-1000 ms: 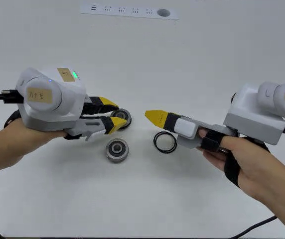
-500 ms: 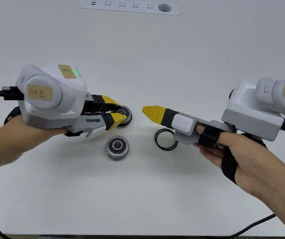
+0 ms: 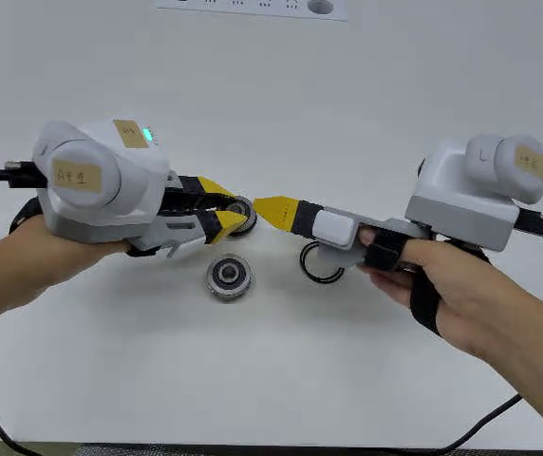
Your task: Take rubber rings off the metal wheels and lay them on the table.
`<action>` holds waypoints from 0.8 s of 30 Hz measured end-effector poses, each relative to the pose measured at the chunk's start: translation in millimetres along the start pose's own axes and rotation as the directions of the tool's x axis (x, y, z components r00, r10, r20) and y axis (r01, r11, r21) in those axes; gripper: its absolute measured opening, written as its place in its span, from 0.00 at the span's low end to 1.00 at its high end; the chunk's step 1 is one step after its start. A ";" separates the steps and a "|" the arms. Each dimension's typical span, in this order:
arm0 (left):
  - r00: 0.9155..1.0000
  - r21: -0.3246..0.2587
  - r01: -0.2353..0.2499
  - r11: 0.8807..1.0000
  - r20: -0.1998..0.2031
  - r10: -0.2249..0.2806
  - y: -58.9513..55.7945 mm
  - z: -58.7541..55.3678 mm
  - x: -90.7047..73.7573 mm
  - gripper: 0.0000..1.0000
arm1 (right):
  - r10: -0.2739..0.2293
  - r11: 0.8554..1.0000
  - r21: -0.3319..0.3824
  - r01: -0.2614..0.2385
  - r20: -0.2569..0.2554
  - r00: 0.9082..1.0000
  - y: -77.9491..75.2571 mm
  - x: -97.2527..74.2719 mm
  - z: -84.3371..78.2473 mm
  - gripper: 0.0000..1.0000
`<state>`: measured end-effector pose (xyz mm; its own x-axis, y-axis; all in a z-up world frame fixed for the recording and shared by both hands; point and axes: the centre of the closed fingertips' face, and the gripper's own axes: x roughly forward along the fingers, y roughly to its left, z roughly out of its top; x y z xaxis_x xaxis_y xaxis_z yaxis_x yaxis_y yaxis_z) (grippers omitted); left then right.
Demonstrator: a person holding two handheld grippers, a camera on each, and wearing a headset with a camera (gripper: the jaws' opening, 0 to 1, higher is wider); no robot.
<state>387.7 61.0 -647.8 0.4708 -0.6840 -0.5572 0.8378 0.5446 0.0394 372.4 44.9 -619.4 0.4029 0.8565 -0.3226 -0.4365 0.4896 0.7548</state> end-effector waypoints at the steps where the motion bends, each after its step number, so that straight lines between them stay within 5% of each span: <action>1: 1.000 0.003 -0.001 1.000 -0.001 0.001 0.0 -0.1 0.2 0.13 | 0.000 1.000 -0.006 0.000 0.001 1.000 0.6 1.9 0.1 0.43; 5: 1.000 -0.002 0.002 1.000 0.007 -0.002 0.7 -0.3 0.4 0.13 | 0.050 0.998 -0.028 -0.049 0.014 0.999 7.4 13.4 6.8 0.55; 11: 1.000 0.001 0.008 1.000 0.008 -0.008 1.2 -0.4 1.1 0.13 | 0.124 0.991 -0.048 -0.128 -0.072 0.990 11.1 28.6 5.2 0.61; 24: 1.000 0.012 0.017 1.000 0.008 -0.017 1.1 -0.8 2.5 0.13 | 0.143 0.985 -0.071 -0.156 -0.162 0.976 2.8 38.8 -6.4 0.63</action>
<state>389.5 60.3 -649.8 0.4588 -0.6968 -0.5513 0.8487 0.5274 0.0397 381.6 80.6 -633.4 0.2009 0.9327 -0.2995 -0.5499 0.3604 0.7535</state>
